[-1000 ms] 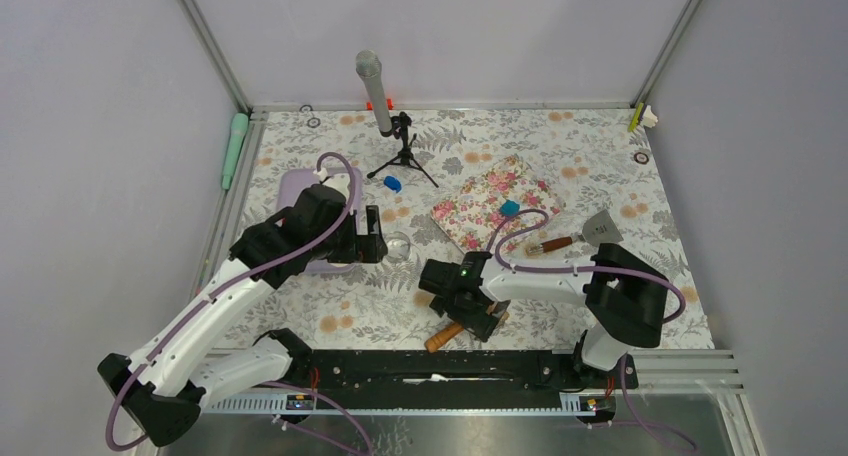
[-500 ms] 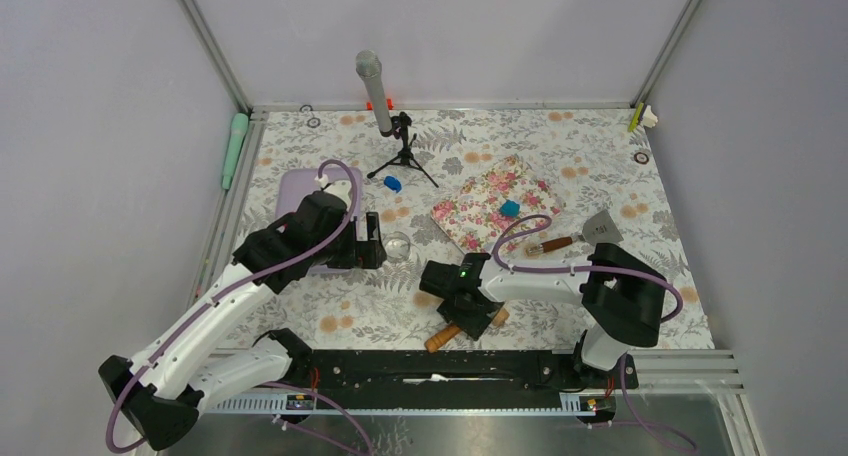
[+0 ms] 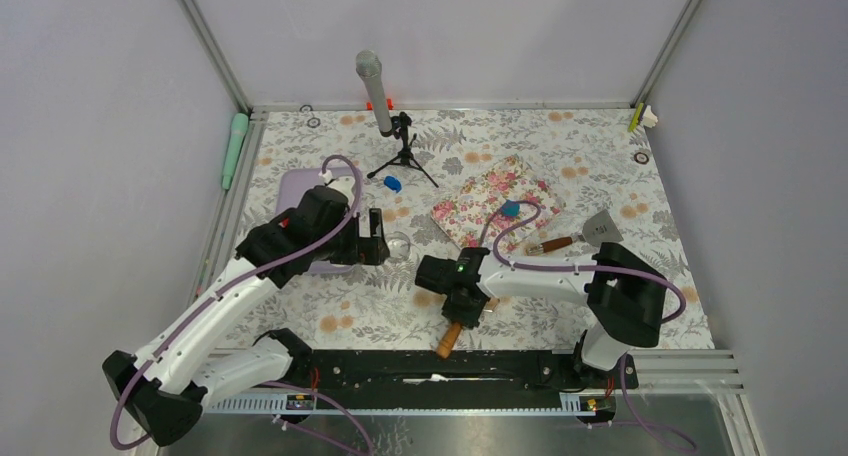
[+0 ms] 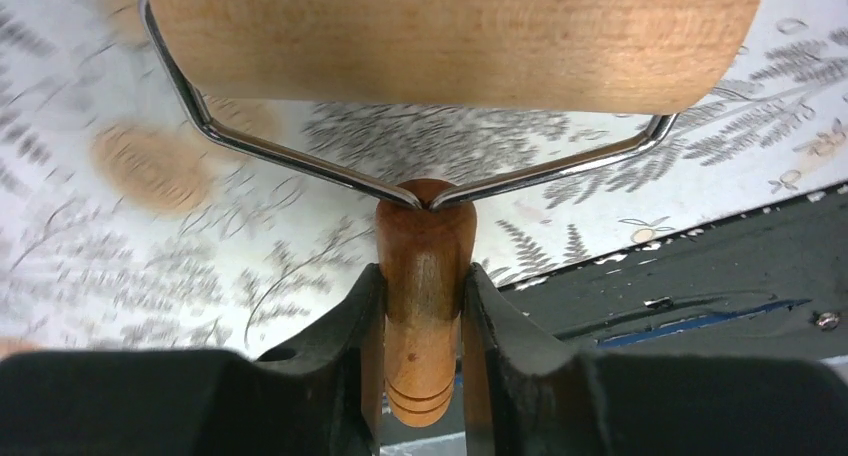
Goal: Roll out the dumpling wrappers from the dough
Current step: Pick up the rolling pin from the center of the board.
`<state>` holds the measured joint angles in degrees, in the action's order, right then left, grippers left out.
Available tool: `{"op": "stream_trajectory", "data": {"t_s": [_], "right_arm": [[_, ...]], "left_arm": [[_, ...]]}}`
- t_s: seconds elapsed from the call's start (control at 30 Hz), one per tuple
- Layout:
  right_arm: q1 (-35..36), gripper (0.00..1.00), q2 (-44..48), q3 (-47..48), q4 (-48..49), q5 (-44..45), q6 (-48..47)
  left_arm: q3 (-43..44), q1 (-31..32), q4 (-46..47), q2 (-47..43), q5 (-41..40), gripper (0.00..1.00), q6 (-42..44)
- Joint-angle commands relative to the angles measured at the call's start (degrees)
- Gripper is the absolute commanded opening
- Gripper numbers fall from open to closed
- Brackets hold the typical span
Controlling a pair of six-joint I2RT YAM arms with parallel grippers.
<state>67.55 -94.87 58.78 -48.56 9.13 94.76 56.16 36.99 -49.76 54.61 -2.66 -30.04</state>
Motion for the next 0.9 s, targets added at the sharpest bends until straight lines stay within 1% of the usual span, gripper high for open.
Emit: {"op": "stream_trajectory", "data": {"t_s": [0.0,0.07,0.17,0.23,0.3,0.4,0.5,0.63,0.73,0.8,0.87], "right_arm": [[1.01,0.0,3.11,6.09,-0.93,4.11,-17.65],[1.22,0.0,4.85,6.85,0.27,4.66,-26.22],[1.44,0.0,9.94,6.06,1.79,5.83,-34.99],[1.46,0.0,14.25,4.7,3.19,7.13,-39.6],[1.42,0.0,19.14,2.31,7.79,7.5,-45.67],[1.36,0.0,26.08,-1.51,14.29,7.48,-54.29],[1.4,0.0,29.43,-2.26,17.58,7.27,-62.06],[1.38,0.0,30.31,-2.79,20.06,6.81,-72.05],[1.37,0.0,30.11,-2.63,21.21,4.35,-78.71],[1.43,0.0,30.34,-2.87,22.21,2.89,-82.33],[1.43,0.0,30.67,-3.36,23.1,1.92,-85.48]], "left_arm": [[6.04,-3.65,0.94,0.57,6.53,0.99,0.85],[9.01,-7.92,-0.11,1.36,11.58,0.99,1.15],[12.59,-13.81,-1.12,2.34,19.08,0.99,2.2],[14.7,-17.07,-1.37,3.1,22.46,0.99,2.59],[16.31,-18.9,-1.34,4.49,25.55,0.99,2.43],[17.24,-19.59,-0.51,6.72,27.69,0.99,1.46],[16.23,-19.68,1.78,8.18,30.88,0.99,-0.23],[13.6,-19.68,6.26,7.92,38.29,0.99,-1.68],[13.01,-19.4,7.83,8.88,44.95,0.99,-0.47],[12.75,-18.54,7.84,9.95,46.89,0.99,0.17],[12.32,-17.04,7.31,10.98,47.0,0.99,0.49]]}}
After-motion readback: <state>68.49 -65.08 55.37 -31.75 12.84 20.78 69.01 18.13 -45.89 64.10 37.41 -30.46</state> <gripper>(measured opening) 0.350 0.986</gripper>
